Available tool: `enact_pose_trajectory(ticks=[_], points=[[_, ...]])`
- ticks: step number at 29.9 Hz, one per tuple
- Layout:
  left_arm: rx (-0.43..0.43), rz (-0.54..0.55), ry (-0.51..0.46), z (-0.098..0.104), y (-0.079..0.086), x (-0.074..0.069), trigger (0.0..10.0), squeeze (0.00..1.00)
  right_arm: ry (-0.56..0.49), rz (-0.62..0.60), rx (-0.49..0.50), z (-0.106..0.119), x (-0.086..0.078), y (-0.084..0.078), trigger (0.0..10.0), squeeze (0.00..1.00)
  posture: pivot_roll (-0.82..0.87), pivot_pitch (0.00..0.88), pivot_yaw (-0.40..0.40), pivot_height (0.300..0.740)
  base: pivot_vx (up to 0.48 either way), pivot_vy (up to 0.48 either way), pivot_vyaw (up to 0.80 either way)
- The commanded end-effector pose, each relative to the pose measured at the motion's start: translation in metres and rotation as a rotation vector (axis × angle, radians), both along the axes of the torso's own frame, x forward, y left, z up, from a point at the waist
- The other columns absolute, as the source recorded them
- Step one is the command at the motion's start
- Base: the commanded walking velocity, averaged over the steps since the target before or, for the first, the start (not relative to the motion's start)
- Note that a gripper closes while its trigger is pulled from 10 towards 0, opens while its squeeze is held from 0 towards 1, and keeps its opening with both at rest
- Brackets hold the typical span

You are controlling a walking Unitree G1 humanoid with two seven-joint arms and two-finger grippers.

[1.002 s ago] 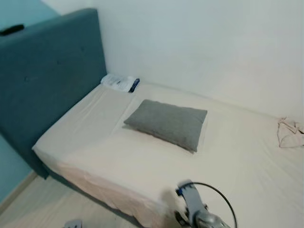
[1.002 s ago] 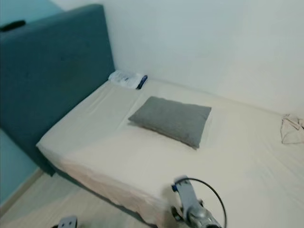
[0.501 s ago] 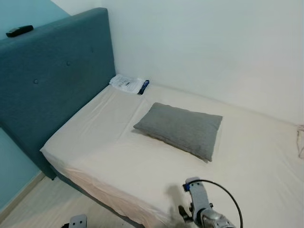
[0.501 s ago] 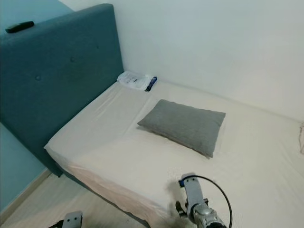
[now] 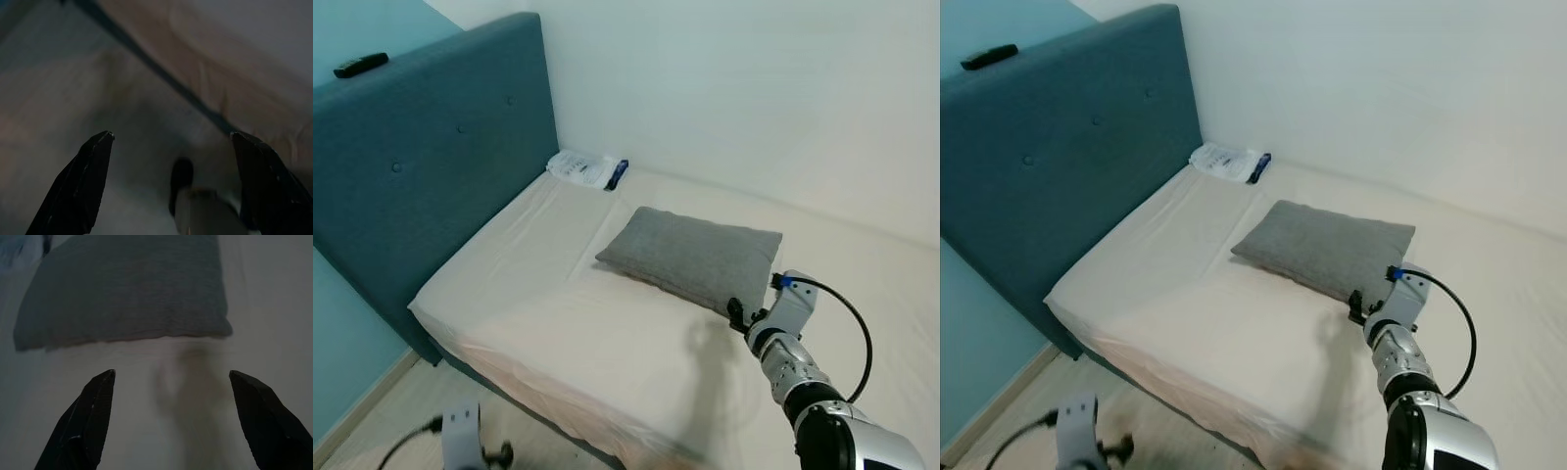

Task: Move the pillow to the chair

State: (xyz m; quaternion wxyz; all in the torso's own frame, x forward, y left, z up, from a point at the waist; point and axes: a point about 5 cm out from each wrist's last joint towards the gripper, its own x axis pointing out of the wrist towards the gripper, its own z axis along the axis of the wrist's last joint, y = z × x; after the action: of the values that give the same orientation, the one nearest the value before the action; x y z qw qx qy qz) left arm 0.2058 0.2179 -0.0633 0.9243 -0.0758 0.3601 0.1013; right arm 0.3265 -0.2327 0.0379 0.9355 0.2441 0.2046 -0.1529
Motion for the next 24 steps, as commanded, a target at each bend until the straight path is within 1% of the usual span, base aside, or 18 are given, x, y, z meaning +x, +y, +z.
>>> enact_pose_trajectory(ticks=[1,2,3,4,5,6,7,8,9,12,14,17,18,20,24], points=[[0.026,-0.004,-0.024,0.004,0.01,0.001,10.0,0.0,-0.009,-0.035,0.077,0.0,0.001,0.001,10.0,0.0,-0.06,0.153,0.035,0.735,0.0,0.0,0.0],[0.039,0.001,-0.063,0.01,0.016,0.008,10.0,0.0,-0.029,-0.058,0.098,0.002,0.002,-0.002,10.0,0.0,-0.05,0.165,0.038,0.73,0.0,0.0,0.0],[0.039,0.001,-0.063,0.01,0.016,0.008,10.0,0.0,-0.029,-0.058,0.098,0.002,0.002,-0.002,10.0,0.0,-0.05,0.165,0.038,0.73,0.0,0.0,0.0],[0.057,0.016,-0.126,0.021,0.026,0.019,10.0,0.0,-0.058,-0.089,0.111,0.007,0.003,-0.008,10.0,0.0,-0.04,0.176,0.042,0.72,0.0,0.0,0.0],[0.057,0.016,-0.126,0.021,0.026,0.019,10.0,0.0,-0.058,-0.089,0.111,0.007,0.003,-0.008,10.0,0.0,-0.04,0.176,0.042,0.72,0.0,0.0,0.0],[0.078,0.024,-0.173,0.031,0.035,0.026,10.0,0.0,-0.083,-0.112,0.106,0.012,0.004,-0.015,10.0,0.0,-0.04,0.184,0.044,0.71,0.0,0.0,0.0],[0.078,0.024,-0.173,0.031,0.035,0.026,10.0,0.0,-0.083,-0.112,0.106,0.012,0.004,-0.015,10.0,0.0,-0.04,0.184,0.044,0.71,0.0,0.0,0.0],[0.095,0.021,-0.199,0.036,0.041,0.029,10.0,0.0,-0.105,-0.126,0.102,0.016,0.006,-0.02,10.0,0.0,-0.04,0.191,0.049,0.7,0.0,0.0,0.0],[0.095,0.021,-0.199,0.036,0.041,0.029,10.0,0.0,-0.105,-0.126,0.102,0.016,0.006,-0.02,10.0,0.0,-0.04,0.191,0.049,0.7,0.0,0.0,0.0],[0.115,0.024,-0.226,0.041,0.05,0.03,10.0,0.0,-0.164,-0.156,0.109,0.027,0.009,-0.031,10.0,0.0,-0.03,0.21,0.063,0.685,0.0,0.0,0.0],[0.123,0.027,-0.23,0.042,0.055,0.027,10.0,0.0,-0.216,-0.173,0.124,0.035,0.011,-0.038,10.0,0.0,-0.04,0.222,0.074,0.67,0.0,0.0,0.0],[0.13,0.028,-0.219,0.04,0.057,0.024,10.0,0.0,-0.246,-0.179,0.129,0.04,0.012,-0.042,10.0,0.0,-0.04,0.227,0.08,0.66,0.0,0.0,0.0],[0.136,0.025,-0.193,0.037,0.059,0.019,10.0,0.0,-0.277,-0.186,0.137,0.045,0.014,-0.046,10.0,0.0,-0.04,0.231,0.084,0.65,0.0,0.0,0.0],[0.141,0.025,-0.158,0.032,0.06,0.011,10.0,0.0,-0.303,-0.194,0.135,0.051,0.015,-0.05,10.0,0.0,-0.04,0.235,0.087,0.64,0.0,0.0,0.0],[0.142,0.033,-0.089,0.02,0.061,-0.007,10.0,0.0,-0.335,-0.213,0.124,0.059,0.017,-0.056,10.0,0.0,-0.04,0.238,0.089,0.62,0.0,0.0,0.0]])
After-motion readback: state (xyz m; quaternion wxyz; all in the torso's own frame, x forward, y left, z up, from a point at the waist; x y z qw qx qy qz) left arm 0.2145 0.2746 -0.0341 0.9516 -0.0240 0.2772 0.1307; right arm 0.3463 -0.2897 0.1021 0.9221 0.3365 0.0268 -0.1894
